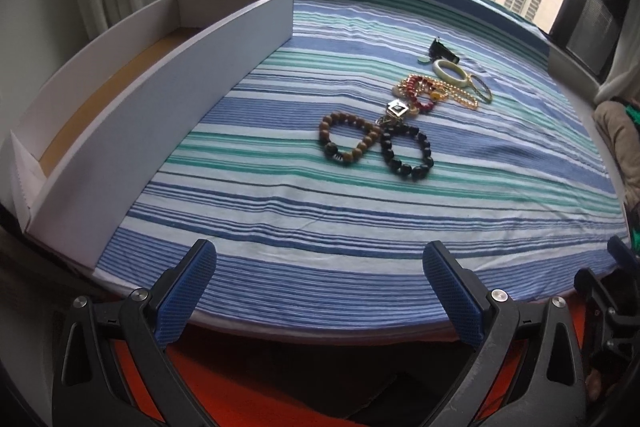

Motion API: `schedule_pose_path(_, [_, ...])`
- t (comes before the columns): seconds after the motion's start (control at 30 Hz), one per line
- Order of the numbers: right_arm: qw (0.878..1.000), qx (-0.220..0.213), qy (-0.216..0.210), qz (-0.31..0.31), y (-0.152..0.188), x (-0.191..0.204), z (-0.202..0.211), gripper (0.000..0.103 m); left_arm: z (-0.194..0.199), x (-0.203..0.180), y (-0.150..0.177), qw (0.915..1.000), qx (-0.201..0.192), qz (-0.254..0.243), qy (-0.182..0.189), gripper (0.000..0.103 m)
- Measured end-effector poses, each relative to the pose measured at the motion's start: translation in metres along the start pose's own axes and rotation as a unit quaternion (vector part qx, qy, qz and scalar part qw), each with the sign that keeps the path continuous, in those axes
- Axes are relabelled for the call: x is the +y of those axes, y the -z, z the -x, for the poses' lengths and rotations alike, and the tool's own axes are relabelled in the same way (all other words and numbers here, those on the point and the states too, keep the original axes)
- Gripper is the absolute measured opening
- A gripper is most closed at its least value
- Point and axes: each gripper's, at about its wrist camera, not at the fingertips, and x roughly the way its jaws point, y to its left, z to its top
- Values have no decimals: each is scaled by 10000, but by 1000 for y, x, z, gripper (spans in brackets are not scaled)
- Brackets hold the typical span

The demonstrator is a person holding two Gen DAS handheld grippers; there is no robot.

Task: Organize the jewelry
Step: 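Grasp the wooden bead bracelet with the left tool while the right tool grasps the black bead bracelet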

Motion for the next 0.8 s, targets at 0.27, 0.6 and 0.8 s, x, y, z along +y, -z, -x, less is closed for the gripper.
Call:
schedule_pose_path(0.27, [9999, 58, -44, -114, 2, -4, -2, 103, -73, 8, -68, 9995, 180, -7, -263, 102])
schedule_pose_path(0.6, [9996, 34, 89, -264, 0, -22, 2, 102, -156, -11, -76, 9964, 580, -207, -578, 42])
schedule_pose_path(0.8, [9982, 17, -517, -305, -41, -46, -22, 102, -134, 3, -69, 9983, 539, -138, -159, 12])
